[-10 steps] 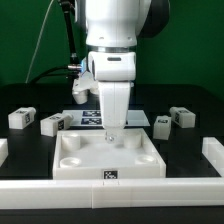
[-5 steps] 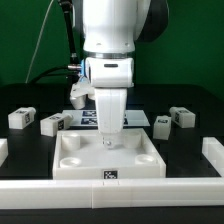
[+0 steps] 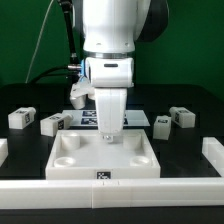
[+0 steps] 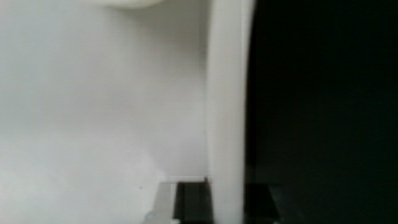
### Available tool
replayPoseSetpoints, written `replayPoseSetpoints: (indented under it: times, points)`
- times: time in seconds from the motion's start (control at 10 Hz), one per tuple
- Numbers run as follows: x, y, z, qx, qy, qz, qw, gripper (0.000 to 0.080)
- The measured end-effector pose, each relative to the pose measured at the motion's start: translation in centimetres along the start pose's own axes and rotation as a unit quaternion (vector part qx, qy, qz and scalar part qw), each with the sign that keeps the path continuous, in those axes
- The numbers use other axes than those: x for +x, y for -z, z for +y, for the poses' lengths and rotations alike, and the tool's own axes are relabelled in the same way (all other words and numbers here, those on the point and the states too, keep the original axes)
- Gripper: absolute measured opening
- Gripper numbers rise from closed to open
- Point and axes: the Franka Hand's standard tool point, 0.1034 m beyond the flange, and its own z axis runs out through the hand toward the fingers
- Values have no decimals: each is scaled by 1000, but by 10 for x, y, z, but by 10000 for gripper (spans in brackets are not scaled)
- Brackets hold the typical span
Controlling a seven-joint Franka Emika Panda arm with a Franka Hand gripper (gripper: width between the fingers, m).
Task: Assemble one leg
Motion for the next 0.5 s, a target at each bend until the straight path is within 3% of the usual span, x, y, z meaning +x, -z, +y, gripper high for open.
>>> replayPoseSetpoints:
  times: [0.5]
  points:
    - [4,0,1,0,2,1,1000,57]
